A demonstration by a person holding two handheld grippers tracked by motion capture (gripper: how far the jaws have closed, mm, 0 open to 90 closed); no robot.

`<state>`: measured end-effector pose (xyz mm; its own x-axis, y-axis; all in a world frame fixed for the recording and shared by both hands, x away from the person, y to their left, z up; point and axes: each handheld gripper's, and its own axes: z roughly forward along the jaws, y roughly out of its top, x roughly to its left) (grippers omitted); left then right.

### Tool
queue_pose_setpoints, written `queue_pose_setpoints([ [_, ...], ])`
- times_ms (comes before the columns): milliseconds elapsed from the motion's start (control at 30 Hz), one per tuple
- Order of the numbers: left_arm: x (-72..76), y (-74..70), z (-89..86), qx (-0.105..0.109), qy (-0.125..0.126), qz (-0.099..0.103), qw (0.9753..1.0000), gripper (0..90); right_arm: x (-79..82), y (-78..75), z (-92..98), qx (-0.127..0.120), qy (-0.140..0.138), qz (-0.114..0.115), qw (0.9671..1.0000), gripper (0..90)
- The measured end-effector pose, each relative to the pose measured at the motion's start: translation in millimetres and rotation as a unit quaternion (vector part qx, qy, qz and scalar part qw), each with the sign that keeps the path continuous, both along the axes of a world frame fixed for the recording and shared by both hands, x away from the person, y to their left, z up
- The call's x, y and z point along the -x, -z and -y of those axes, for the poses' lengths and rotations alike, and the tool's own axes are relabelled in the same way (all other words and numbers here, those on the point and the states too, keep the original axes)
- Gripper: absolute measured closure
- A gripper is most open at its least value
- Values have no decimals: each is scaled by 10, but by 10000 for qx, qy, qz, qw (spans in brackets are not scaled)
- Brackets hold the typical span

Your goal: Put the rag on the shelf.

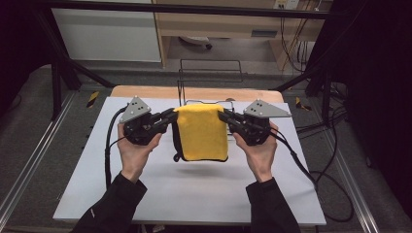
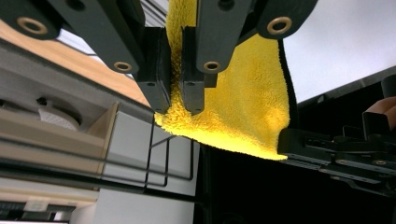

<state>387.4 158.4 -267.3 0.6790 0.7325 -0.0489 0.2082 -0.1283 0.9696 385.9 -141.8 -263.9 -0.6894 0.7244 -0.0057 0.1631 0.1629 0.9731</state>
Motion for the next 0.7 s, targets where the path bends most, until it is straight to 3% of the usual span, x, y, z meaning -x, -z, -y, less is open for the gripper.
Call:
queue_pose_setpoints([
  [367,-83,-190,47,171,-63,326,9993,797,-50,-220,19,-123,193,313,9992,837],
  [700,-160,-333,41,455,-70,485,9978,797,-101,-343,22,-288,249,463,9982,837],
])
